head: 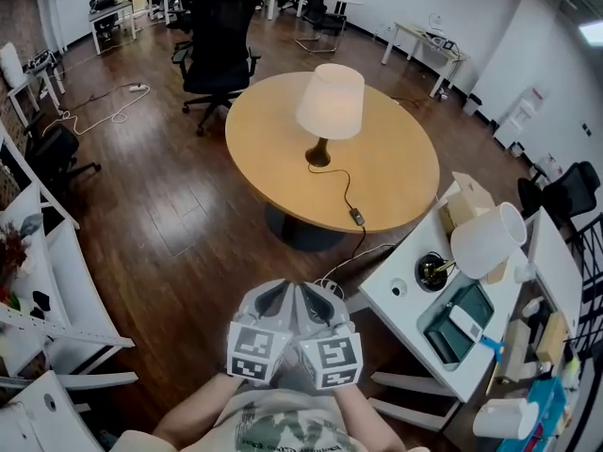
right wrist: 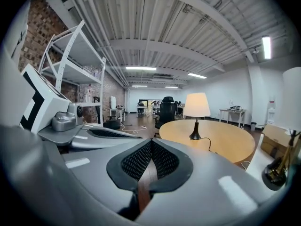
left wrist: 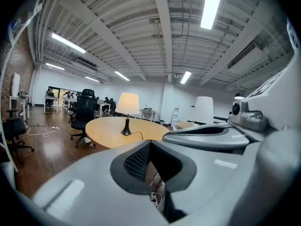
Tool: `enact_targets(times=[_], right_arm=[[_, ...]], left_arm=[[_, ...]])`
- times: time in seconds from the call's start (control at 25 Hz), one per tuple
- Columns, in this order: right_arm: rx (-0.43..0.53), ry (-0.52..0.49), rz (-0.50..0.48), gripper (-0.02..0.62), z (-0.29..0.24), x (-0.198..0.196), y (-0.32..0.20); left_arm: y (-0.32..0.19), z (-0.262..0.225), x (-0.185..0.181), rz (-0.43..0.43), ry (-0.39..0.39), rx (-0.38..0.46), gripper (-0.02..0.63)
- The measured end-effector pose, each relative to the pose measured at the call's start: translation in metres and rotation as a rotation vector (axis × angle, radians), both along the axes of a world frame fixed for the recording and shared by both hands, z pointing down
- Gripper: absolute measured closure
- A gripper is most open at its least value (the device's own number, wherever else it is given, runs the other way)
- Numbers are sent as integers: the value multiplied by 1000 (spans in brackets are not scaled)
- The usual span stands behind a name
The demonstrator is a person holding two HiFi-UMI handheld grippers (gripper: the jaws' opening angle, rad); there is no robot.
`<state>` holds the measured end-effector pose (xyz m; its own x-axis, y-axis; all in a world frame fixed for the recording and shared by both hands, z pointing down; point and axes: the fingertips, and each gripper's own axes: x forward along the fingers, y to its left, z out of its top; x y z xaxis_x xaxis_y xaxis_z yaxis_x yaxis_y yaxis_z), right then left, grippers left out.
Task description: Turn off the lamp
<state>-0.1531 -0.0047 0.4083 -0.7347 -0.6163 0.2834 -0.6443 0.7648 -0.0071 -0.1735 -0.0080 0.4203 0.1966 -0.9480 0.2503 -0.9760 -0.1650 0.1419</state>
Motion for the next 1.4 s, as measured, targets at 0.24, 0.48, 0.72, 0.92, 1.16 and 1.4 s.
enact_targets(times=[0.24,0.48,0.72,0.92,1.16,1.4], right_arm=[[-22,9,29,595,20,-12,-28],[-47,-33,87,595,34,-21,-85],[-44,-54,139,595,38,-19,-156],[-85,-62,212,595,47,4,-214],[-132,-82,301,595,67,39,-272],[-190,-82,389,594,91,74,-299]], left_arm=[[-27,19,-12,43,13,-24,606],[-81,31,-20,102,-22,-44,606],[-155,41,-18,167,-26,-76,606],[-215,54,5,251,-53,-120,606],[-271,81,40,345,-63,-198,606],[-308,101,75,441,-98,-230,606]])
